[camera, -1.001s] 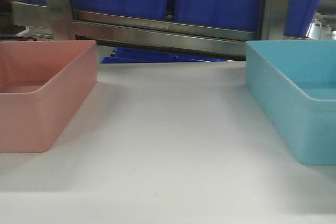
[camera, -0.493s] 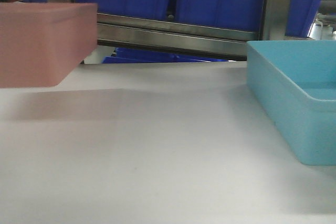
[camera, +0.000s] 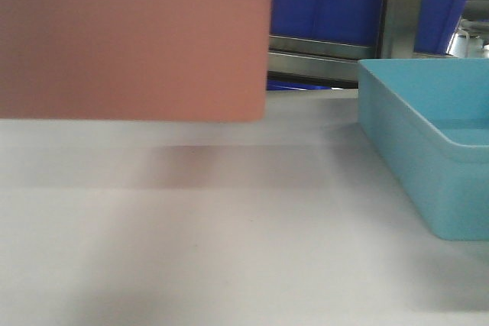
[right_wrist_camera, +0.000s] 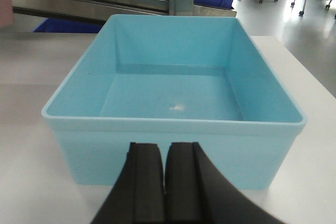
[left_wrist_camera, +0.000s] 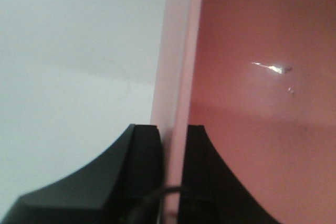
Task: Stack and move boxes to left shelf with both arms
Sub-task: 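Grip the pink bin wall with the left gripper and lift it, then carry the pink bin to the table center and set it down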
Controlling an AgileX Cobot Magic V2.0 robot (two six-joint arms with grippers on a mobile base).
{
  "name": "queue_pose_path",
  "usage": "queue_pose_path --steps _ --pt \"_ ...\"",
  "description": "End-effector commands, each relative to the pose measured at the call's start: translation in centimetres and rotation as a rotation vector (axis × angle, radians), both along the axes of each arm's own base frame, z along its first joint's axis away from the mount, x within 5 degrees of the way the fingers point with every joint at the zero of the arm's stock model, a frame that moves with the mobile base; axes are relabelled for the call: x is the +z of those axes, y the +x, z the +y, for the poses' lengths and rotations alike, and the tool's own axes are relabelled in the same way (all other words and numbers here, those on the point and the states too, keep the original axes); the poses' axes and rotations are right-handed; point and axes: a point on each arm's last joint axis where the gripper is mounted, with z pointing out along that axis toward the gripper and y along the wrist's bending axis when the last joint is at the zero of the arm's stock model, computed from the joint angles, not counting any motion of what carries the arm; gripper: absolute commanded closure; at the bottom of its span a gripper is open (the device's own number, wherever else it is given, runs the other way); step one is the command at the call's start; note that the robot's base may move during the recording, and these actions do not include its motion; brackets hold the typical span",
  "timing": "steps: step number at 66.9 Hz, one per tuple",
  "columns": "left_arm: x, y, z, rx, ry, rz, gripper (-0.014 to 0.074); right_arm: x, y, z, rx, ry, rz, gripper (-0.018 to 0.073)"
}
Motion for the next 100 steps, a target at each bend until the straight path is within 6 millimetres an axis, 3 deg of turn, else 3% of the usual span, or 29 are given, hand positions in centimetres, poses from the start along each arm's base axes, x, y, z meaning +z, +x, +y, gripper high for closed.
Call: queue_pose_path --steps 1,14,29,37,52,61,70,76,87,100 --pt "1.1 -0.7 -2.2 0.059 -0.070 -0.116 0.0600 1.6 -0.2 0.0 -0.002 -0.007 -0.122 0.0505" --pt "-4.8 -1.0 -6.2 0.074 -0.115 -0.047 0.0600 1.6 -0.2 0.0 -0.002 -0.007 -0.122 0.0505" --pt "-9.5 -0.5 -8.0 0.060 -0.069 0.054 0.0600 1.6 -0.2 0.0 -0.002 -0.007 -0.122 0.0505" --pt "-10.5 -0.3 -8.2 0.060 -0.053 0.082 0.0600 1.6 -0.2 0.0 -0.002 -0.007 -0.122 0.0505" --pt "-10.7 -0.3 -8.2 0.049 -0.046 0.081 0.0590 1.6 -0.2 0.0 -0.002 -0.007 -0.122 0.0505" --pt "-10.6 -0.3 -8.2 0.019 -0.035 0.068 0.0440 1.6 -0.2 0.0 -0.002 -0.007 -0.122 0.0505" --pt "-9.5 -0.1 -8.3 0.008 -0.038 0.051 0.0202 1.6 -0.2 0.0 -0.002 -0.007 -0.122 0.0505" --pt "-7.6 0.2 -8.5 -0.028 -0.041 0.010 0.0110 1.6 -0.2 0.0 -0.002 -0.007 -0.122 0.0505" --pt "-2.5 -0.1 -8.3 -0.119 -0.029 -0.089 0.0095 1.6 -0.2 0.0 -0.002 -0.007 -0.122 0.0505" --pt "3.6 -3.4 -5.8 -0.194 0.035 -0.290 0.0113 1.6 -0.2 0.0 -0.002 -0.007 -0.123 0.0505"
